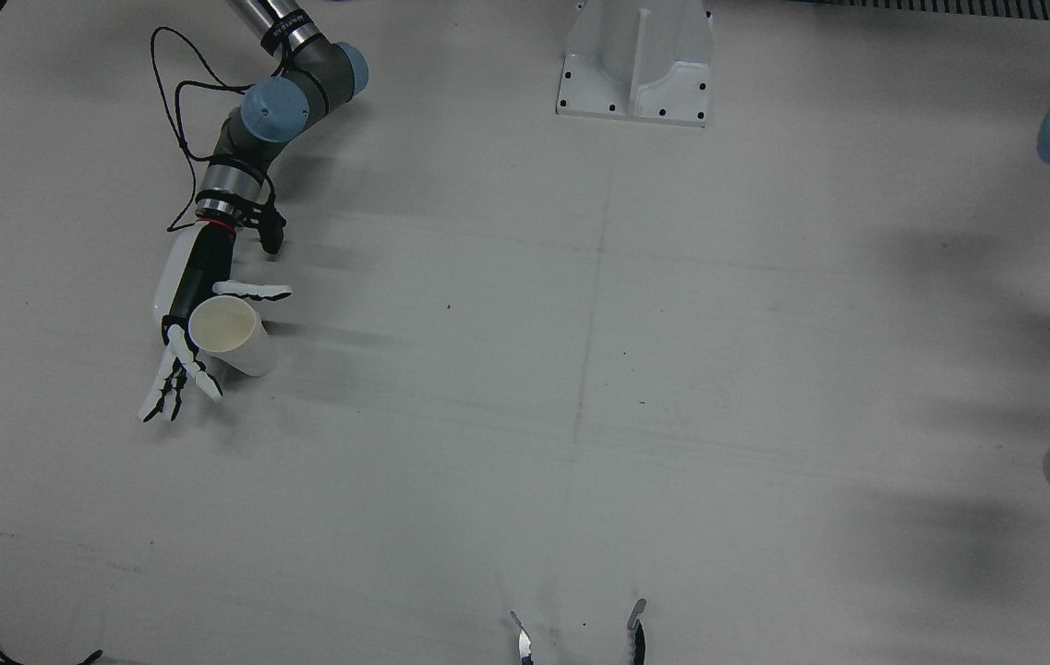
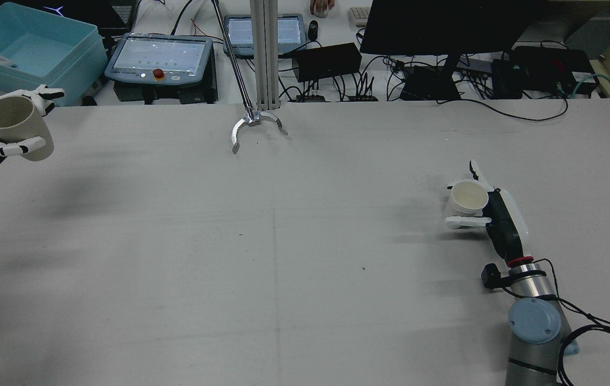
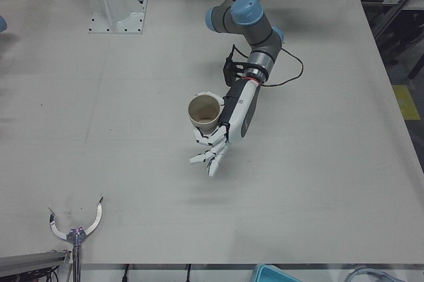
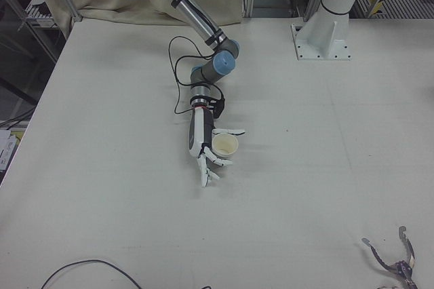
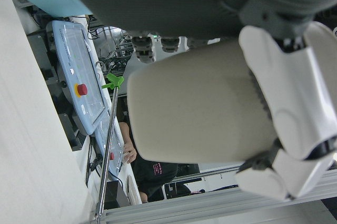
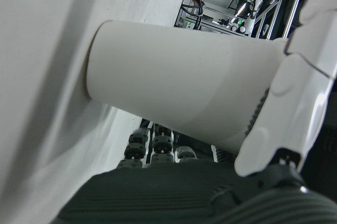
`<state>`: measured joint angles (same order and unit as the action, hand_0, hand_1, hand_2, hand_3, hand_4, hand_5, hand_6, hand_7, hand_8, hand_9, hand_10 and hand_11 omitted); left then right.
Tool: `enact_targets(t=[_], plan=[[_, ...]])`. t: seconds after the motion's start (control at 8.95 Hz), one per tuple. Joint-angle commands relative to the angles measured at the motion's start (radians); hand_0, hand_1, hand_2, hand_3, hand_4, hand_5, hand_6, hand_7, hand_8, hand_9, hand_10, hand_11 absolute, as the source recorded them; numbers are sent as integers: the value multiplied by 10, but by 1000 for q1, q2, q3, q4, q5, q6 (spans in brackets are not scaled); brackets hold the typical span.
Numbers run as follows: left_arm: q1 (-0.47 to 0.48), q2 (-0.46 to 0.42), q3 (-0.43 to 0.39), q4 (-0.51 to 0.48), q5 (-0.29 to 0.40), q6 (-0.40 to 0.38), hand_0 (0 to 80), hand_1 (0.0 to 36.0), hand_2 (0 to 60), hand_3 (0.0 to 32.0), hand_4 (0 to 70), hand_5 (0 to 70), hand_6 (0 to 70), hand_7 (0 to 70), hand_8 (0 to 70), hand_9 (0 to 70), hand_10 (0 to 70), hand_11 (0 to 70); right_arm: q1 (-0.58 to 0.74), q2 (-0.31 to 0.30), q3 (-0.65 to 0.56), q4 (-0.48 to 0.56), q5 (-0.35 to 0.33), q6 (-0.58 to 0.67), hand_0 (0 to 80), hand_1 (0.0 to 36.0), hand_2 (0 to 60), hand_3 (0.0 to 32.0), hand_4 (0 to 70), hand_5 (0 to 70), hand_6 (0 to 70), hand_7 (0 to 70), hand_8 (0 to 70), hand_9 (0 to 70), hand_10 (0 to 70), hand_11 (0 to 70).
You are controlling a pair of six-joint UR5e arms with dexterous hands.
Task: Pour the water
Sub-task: 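Close the right hand fingers around the second paper cup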
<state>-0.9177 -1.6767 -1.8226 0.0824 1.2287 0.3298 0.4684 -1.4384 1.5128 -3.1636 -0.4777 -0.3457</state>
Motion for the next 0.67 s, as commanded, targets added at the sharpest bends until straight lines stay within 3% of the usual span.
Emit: enact_targets(t=[0.0,0.22,0.34,0.45,0.56], plan=[[-1,0,3,-4,2,2,443,110,534,0,700,700,169,230,34,40,71,102,0,1,7,1,1,1,521,100,78,0,288,700,326,409,347,482,304,447],[-1,0,5,-7,2,2,440,109,536,0,700,700,172,231,36,43,72,103,4,1,15,-1,-2,1,520,92,71,0,287,700,362,425,367,500,317,463],[2,0,3,-7,2,3,443,109,532,0,700,700,175,232,37,43,71,103,18,0,33,-12,-10,-1,537,119,130,0,281,700,412,461,398,531,336,490],[2,0,5,-7,2,3,441,109,533,0,700,700,176,233,37,42,72,103,30,0,73,-68,-13,-7,541,187,415,0,269,700,504,523,460,604,373,539],[2,2,3,-7,2,3,442,108,529,0,700,700,176,232,37,42,72,103,45,-7,105,-106,-13,-9,494,257,600,0,254,700,562,574,505,662,422,607]])
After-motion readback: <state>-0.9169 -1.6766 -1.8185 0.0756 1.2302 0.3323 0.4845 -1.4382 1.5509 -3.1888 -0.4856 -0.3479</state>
